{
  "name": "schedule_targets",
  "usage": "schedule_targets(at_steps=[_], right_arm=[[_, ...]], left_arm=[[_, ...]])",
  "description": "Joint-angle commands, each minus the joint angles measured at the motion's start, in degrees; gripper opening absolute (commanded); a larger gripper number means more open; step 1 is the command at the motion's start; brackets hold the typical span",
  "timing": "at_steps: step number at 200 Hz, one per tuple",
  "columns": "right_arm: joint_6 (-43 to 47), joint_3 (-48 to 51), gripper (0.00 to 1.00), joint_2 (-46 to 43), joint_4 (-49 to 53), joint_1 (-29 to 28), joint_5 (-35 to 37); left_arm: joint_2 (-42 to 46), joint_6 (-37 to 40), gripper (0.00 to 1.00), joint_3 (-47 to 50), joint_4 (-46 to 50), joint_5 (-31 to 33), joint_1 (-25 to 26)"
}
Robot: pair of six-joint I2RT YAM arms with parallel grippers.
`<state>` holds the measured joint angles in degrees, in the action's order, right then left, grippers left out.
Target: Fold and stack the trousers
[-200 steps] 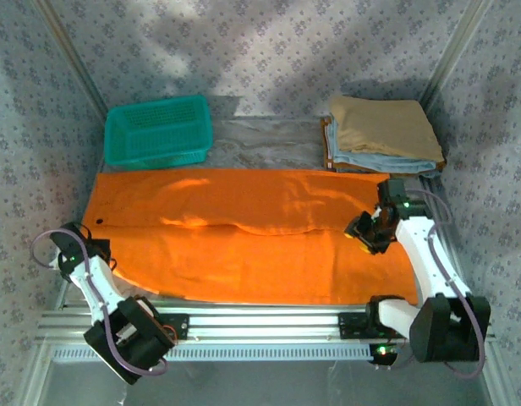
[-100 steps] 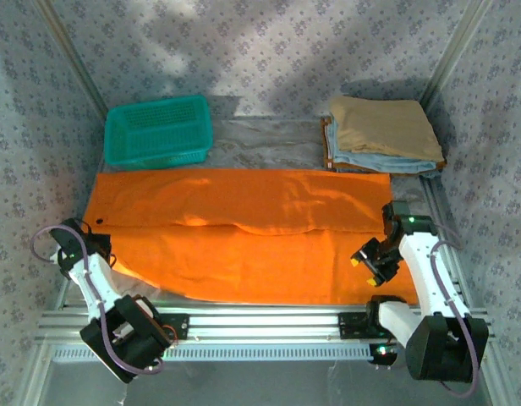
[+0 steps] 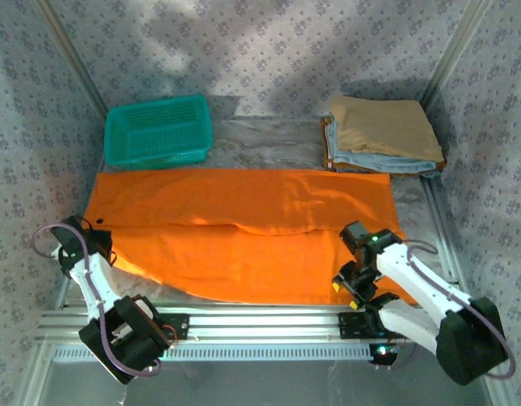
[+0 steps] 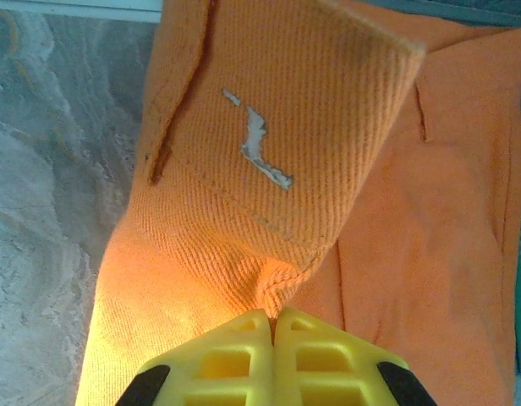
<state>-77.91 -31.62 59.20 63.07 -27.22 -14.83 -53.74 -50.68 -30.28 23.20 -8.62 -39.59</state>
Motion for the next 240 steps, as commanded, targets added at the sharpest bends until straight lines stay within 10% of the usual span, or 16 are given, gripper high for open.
schedule_targets(at_steps=[1, 80, 144, 240], right_arm=[[-10.8, -0.3, 0.53, 3.4, -7.9, -6.0, -1.0], [-20.3, 3.3, 0.49, 9.6, -17.7, -16.2, -1.1], [-17.7, 4.5, 0.00, 5.8, -14.8, -15.5, 1.7], [27.8, -23.2, 0.00, 3.1, 8.1, 8.7, 9.0]], left_arm=[[0.1, -0.8, 0.00, 0.2, -1.8, -1.5, 0.6], [0.4, -0.9, 0.00, -0.4, -1.3, -2.1, 0.6], [1.4, -1.1, 0.00, -2.0, 0.5, -1.6, 0.6], [5.1, -2.9, 0.00, -15.8, 7.0, -3.9, 0.6]])
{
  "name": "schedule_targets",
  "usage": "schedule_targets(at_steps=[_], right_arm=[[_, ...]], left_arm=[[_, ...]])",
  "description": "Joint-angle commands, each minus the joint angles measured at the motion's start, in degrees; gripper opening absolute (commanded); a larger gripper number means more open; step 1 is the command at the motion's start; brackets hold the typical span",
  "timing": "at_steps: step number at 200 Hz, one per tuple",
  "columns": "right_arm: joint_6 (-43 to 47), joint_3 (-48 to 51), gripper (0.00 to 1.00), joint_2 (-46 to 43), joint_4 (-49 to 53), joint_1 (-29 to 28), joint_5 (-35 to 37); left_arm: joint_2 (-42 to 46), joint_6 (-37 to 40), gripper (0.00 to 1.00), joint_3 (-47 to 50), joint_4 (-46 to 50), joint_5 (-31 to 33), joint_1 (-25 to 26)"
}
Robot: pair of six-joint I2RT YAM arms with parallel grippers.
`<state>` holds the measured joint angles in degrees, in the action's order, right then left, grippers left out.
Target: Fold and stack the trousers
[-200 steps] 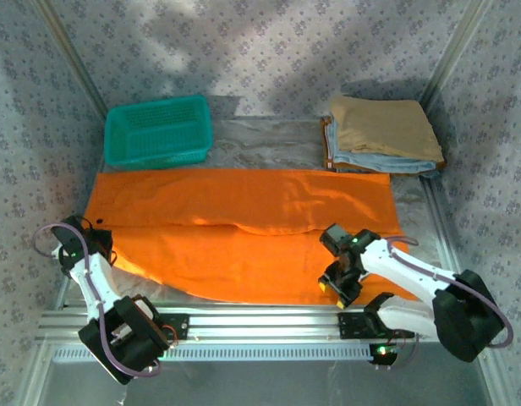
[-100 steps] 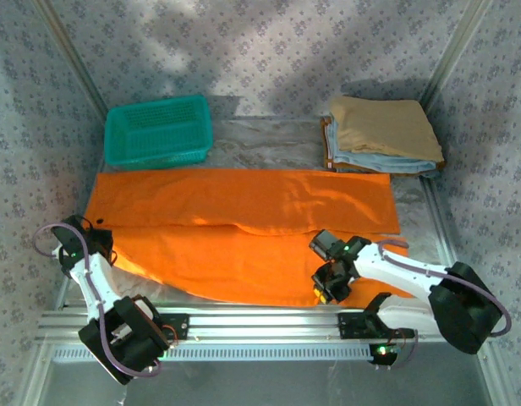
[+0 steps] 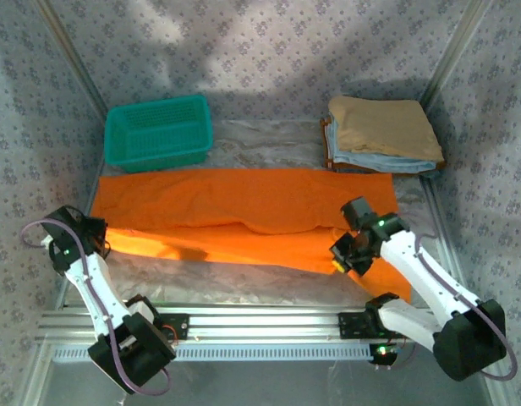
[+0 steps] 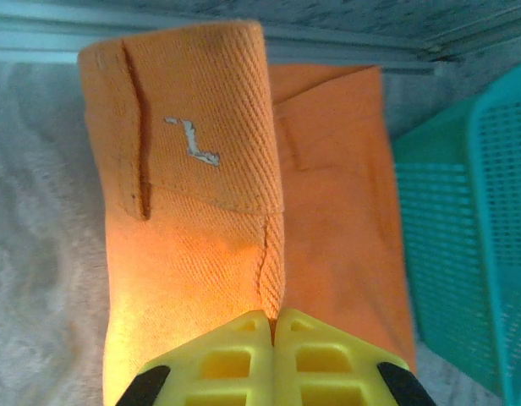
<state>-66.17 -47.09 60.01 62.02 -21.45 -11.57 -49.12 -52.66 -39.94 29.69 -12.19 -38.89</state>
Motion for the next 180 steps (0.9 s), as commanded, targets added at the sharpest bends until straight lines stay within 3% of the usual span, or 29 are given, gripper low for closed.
schedule_targets(at_steps=[1, 41, 97, 145, 180], right_arm=[[16.5, -8.2, 0.00, 2.4, 9.2, 3.1, 5.8], [29.5, -20.6, 0.00, 10.2, 8.2, 8.4, 6.0], [40.1, -32.7, 0.00, 24.2, 2.9, 12.6, 7.0], [45.6, -42.0, 0.00, 32.6, 0.9, 15.5, 8.4], [49.0, -52.5, 0.00, 44.9, 2.7, 14.4, 7.5]], left_arm=[[0.5, -0.9, 0.00, -6.4, 0.5, -0.3, 0.0], [-3.8, -1.0, 0.00, -16.1, -1.6, -0.4, 1.1], [-20.2, 3.9, 0.00, -29.2, -4.4, 8.1, 13.2], [-29.7, 6.1, 0.00, -36.7, -4.3, 9.9, 13.9], [-36.6, 8.5, 0.00, -42.3, -2.7, 10.9, 14.5]])
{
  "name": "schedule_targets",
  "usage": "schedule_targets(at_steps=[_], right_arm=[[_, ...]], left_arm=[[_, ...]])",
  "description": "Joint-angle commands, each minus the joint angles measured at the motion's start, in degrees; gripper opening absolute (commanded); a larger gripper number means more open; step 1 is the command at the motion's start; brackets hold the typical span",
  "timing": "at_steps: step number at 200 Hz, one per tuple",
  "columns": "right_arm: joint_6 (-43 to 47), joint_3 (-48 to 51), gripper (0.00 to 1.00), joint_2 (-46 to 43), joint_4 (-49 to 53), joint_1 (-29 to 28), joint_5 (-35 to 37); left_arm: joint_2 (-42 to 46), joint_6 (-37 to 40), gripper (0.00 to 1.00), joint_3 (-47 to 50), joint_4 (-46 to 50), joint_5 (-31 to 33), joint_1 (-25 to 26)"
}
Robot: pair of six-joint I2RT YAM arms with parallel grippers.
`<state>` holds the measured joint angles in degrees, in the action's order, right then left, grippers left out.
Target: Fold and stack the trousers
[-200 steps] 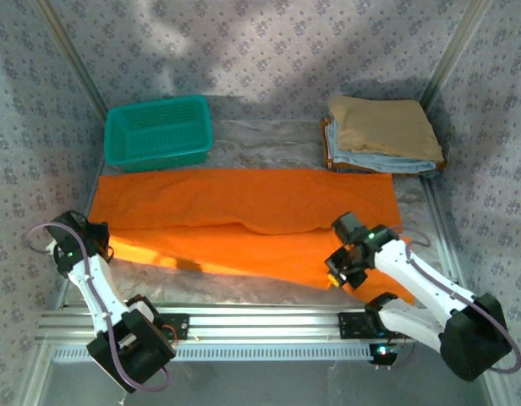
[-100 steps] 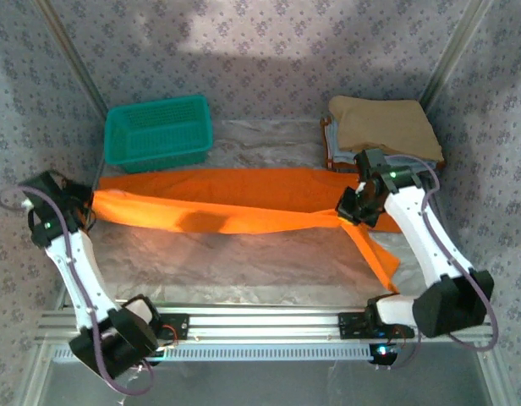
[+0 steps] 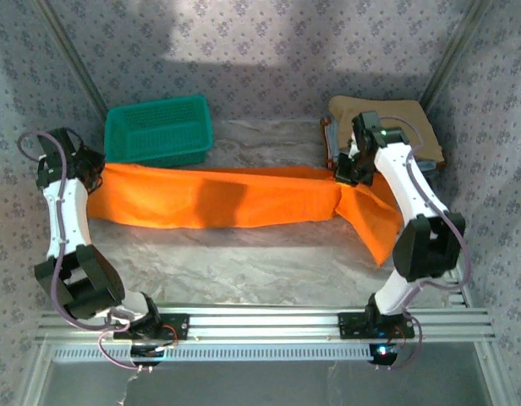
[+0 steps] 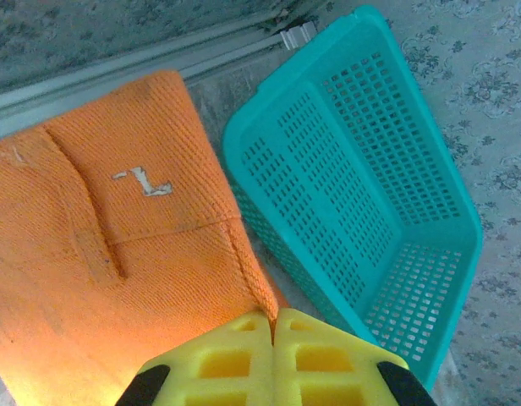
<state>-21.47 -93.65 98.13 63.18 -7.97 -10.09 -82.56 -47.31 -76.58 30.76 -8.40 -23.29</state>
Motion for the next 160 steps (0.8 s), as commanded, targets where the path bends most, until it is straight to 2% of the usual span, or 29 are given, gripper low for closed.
schedule_targets(at_steps=[1, 24, 35, 48, 66, 85, 99, 111, 134, 146, 160], right_arm=[[4.3, -6.1, 0.00, 7.1, 1.5, 0.9, 5.9], [4.5, -14.1, 0.03, 15.4, 2.6, 1.0, 5.0], [5.6, -19.1, 0.14, 19.8, 4.1, 0.9, 5.0], [5.8, -25.8, 0.22, 24.9, 6.6, 1.0, 5.8], [5.8, -34.1, 0.39, 30.1, 7.8, 1.0, 6.8], [5.1, -42.7, 0.41, 34.2, 11.9, -0.2, 9.5], [5.2, -44.1, 0.41, 34.2, 12.8, -1.6, 11.2], [4.8, -40.4, 0.41, 31.2, 11.2, -3.7, 12.2], [3.9, -29.1, 0.42, 22.7, 6.1, -7.5, 12.9], [3.2, -22.8, 0.42, 18.2, 3.8, -8.8, 13.6], [1.5, -14.2, 0.43, 12.4, 0.5, -9.6, 13.8]], left_arm=[[-3.4, 3.2, 0.00, -5.8, -3.7, 7.1, -1.0], [-8.5, 4.6, 0.00, -8.6, -3.2, 7.2, -0.1], [-10.9, 5.2, 0.00, -9.4, -3.6, 7.0, 0.5], [-14.1, 5.4, 0.00, -10.7, -4.1, 6.8, 1.4], [-18.6, 5.8, 0.00, -13.3, -4.6, 5.6, 2.6], [-22.0, 6.2, 0.00, -15.6, -3.8, 5.1, 4.0], [-22.8, 6.6, 0.00, -15.9, -3.5, 4.7, 4.9], [-22.5, 6.6, 0.16, -15.4, -2.7, 4.7, 5.5], [-18.0, 5.8, 0.54, -10.8, -4.3, 4.7, 5.8], [-14.6, 6.1, 0.62, -8.6, -4.3, 4.6, 5.9], [-10.6, 6.0, 0.66, -5.7, -2.8, 4.5, 6.5]])
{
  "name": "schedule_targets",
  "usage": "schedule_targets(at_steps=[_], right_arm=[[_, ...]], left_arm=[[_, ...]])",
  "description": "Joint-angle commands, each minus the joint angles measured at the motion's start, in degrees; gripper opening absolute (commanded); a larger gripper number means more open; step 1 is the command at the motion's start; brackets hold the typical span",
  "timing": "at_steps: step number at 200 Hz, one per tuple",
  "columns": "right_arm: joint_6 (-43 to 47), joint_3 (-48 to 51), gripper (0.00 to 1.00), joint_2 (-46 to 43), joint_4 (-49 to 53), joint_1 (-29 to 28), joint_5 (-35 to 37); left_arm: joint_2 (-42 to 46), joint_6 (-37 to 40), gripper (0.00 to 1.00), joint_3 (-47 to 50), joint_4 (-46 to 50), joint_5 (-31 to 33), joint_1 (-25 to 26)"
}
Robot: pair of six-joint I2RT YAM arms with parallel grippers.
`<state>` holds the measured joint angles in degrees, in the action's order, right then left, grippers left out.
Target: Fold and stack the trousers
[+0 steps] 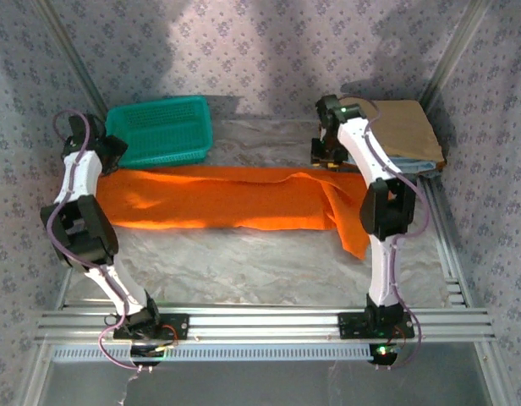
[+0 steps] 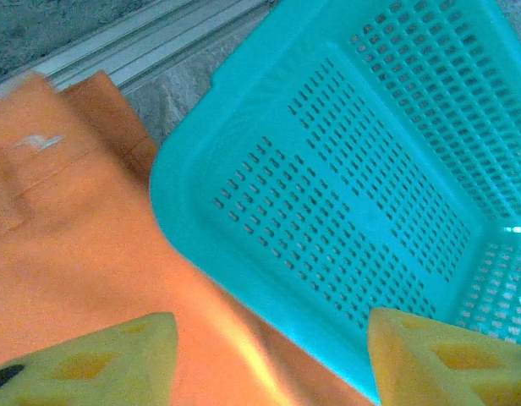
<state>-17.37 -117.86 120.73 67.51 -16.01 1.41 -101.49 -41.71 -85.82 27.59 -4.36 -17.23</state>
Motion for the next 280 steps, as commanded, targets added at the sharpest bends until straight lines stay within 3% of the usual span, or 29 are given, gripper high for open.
schedule_targets(at_steps=[1, 28, 50, 87, 114, 151, 205, 242, 260, 280], right_arm=[[-2.8, 10.7, 0.43, -10.6, -4.2, -1.6, 2.3], [-7.3, 24.8, 0.44, -19.6, -12.1, -2.8, -2.4], [-8.5, 26.4, 0.41, -18.9, -14.9, -7.0, -4.4], [-7.8, 15.0, 0.00, -3.1, -14.1, -12.5, -6.2], [-6.9, 8.9, 0.00, 6.9, -11.5, -13.8, -6.8], [-7.5, 22.3, 0.00, 2.8, -16.3, -14.9, -8.8], [-7.5, 45.3, 0.00, -9.0, -20.9, -17.2, -14.6], [-9.0, 52.0, 0.00, -15.8, -19.9, -18.5, -17.7], [-8.4, 49.0, 0.08, -19.7, -16.0, -16.6, -15.9], [-9.2, 45.2, 0.28, -25.1, -13.0, -11.8, -16.3]], left_arm=[[8.6, 0.3, 0.66, 3.7, 0.5, 0.4, 0.5], [15.7, -0.8, 0.66, 16.0, -3.0, -0.4, 4.8], [15.4, -1.9, 0.60, 23.0, -7.0, -0.5, 9.1], [5.2, -3.0, 0.37, 24.3, -13.0, -1.4, 10.4], [0.8, -4.5, 0.23, 25.0, -12.4, -0.6, 10.4], [6.1, -11.7, 0.15, 35.7, -11.8, -1.0, 7.2], [23.9, -16.9, 0.12, 52.1, -6.2, -1.7, 7.6], [39.5, -16.8, 0.10, 59.3, 1.8, -3.2, 7.0], [46.1, -17.1, 0.11, 60.2, 3.3, -3.7, 6.6], [48.0, -15.2, 0.15, 56.9, 4.8, -3.9, 6.7]])
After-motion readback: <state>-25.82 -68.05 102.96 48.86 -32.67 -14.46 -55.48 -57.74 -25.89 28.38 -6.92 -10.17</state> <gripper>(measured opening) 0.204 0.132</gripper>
